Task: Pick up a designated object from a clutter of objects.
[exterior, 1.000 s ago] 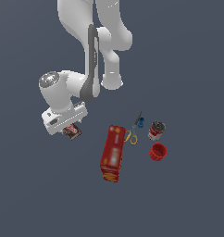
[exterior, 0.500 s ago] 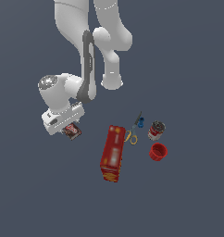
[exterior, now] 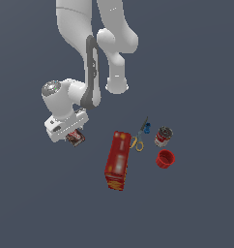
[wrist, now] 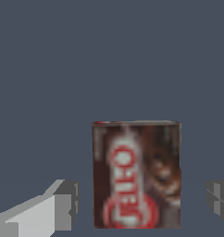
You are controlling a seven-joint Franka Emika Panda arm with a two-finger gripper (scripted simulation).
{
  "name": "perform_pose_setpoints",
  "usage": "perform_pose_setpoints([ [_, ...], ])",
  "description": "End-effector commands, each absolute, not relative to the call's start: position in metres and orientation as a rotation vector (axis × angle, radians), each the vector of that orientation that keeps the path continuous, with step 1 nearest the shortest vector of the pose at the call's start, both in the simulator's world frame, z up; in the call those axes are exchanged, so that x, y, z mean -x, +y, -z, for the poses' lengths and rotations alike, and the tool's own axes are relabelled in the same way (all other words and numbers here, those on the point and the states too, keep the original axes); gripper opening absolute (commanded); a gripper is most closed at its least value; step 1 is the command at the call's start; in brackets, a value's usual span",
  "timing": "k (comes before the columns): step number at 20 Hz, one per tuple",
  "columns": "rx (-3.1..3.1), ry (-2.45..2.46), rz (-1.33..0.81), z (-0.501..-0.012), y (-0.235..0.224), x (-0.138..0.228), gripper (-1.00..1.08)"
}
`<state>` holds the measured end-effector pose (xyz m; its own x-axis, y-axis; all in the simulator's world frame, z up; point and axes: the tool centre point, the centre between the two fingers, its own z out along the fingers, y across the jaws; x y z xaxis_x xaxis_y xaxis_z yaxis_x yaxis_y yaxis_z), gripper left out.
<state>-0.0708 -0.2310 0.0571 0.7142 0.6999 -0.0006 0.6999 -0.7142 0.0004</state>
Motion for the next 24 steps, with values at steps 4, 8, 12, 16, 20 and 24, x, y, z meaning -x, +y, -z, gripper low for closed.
perform_pose_setpoints([
  [4,-2.907,1.191,0.001,-0.033,-0.230,0.072,1.00],
  [8,-2.907,1.192,0.001,-0.020,-0.231,0.072,1.00],
  [12,-2.907,1.192,0.001,-0.016,-0.231,0.072,1.00],
  [16,-2.907,1.192,0.001,-0.016,-0.231,0.072,-1.00],
  [20,-2.907,1.192,0.001,-0.016,-0.231,0.072,-1.00],
  [24,-2.905,1.192,-0.001,-0.017,-0.231,0.071,-1.00],
])
